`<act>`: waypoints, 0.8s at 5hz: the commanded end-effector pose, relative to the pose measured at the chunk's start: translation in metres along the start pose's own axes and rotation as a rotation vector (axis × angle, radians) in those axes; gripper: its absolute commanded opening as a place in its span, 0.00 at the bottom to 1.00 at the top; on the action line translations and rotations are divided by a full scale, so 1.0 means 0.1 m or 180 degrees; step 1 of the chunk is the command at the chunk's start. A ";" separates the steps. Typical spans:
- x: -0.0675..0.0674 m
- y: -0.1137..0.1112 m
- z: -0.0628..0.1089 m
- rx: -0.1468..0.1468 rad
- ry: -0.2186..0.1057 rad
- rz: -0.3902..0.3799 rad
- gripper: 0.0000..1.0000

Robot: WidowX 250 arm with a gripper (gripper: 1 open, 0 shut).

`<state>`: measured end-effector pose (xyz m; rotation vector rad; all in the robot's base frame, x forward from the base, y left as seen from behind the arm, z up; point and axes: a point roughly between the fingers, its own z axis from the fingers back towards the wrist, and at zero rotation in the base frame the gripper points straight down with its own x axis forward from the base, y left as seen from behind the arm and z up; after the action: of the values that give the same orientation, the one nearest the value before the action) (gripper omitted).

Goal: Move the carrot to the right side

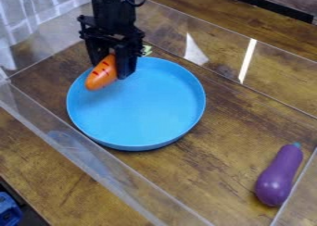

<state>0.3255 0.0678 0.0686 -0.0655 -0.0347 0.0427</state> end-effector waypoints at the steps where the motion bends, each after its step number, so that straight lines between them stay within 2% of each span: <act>1: 0.14 -0.09 0.35 0.0075 -0.0339 -0.0104 0.00; 4: 0.18 -0.27 0.42 0.0065 -0.0339 -0.0243 0.00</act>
<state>0.3324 0.0458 0.0758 -0.0634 -0.0279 -0.0130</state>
